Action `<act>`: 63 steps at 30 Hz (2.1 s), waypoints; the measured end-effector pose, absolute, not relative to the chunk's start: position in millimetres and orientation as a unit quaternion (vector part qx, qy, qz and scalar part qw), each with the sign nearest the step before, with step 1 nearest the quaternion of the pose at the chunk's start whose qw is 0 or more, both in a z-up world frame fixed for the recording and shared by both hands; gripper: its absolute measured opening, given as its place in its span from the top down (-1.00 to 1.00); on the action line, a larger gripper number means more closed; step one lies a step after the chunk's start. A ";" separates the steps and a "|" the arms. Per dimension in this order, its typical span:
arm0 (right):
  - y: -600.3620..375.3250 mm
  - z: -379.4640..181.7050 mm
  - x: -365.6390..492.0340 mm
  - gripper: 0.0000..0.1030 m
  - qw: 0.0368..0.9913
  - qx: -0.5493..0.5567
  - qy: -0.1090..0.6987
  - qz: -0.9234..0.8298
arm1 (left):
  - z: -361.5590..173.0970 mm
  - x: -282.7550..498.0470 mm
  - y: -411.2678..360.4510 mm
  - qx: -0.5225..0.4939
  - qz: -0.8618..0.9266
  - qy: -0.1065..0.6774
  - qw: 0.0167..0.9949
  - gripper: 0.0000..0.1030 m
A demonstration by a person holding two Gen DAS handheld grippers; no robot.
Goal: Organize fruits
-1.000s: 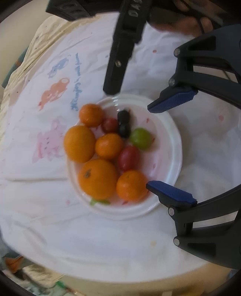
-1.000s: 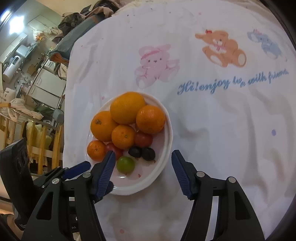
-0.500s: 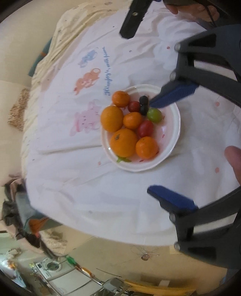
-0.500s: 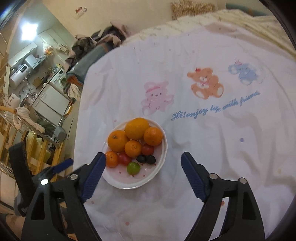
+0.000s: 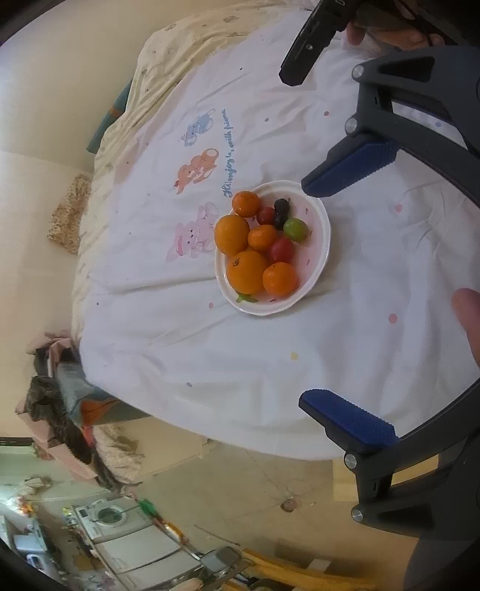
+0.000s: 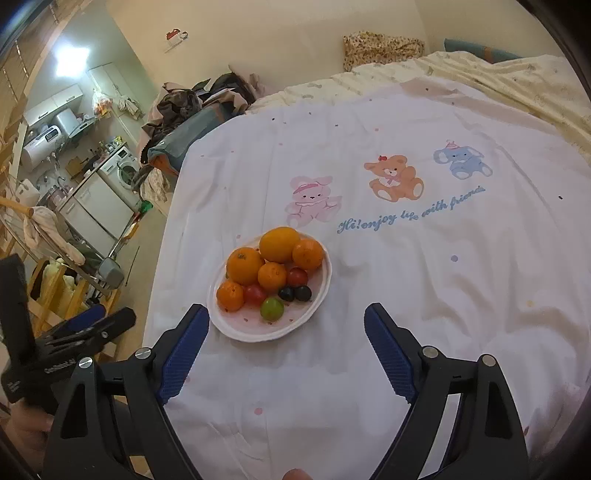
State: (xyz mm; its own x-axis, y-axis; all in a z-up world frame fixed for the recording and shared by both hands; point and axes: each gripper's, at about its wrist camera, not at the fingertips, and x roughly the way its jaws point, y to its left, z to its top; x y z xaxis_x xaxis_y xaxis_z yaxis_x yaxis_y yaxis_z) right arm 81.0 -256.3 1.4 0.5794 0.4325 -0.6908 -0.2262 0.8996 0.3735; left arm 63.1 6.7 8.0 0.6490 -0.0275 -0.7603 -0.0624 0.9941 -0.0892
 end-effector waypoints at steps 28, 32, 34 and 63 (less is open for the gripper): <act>-224.9 -9.4 70.2 -1.00 0.911 0.037 0.385 0.146 | -9.4 56.9 -0.5 -0.050 0.020 0.423 0.904 -0.99; -224.5 -9.1 69.6 -1.00 0.911 0.037 0.384 0.148 | -9.4 56.3 -1.2 -0.049 0.020 0.422 0.905 -0.99; -223.8 -8.5 68.8 -1.00 0.911 0.036 0.382 0.149 | -9.4 56.4 -1.5 -0.050 0.021 0.421 0.905 -0.99; -225.4 -8.3 67.7 -1.00 0.910 0.039 0.385 0.147 | -6.3 56.2 -0.3 -0.053 0.022 0.419 0.906 -0.99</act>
State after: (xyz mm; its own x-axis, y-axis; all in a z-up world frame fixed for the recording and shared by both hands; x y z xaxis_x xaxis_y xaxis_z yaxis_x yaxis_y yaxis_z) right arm 67.7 -225.4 -8.3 0.6599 0.2969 -0.6902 -0.2368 0.9540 0.1840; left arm 56.2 -0.3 -6.3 0.6483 -0.0040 -0.7614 -0.0851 0.9933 -0.0776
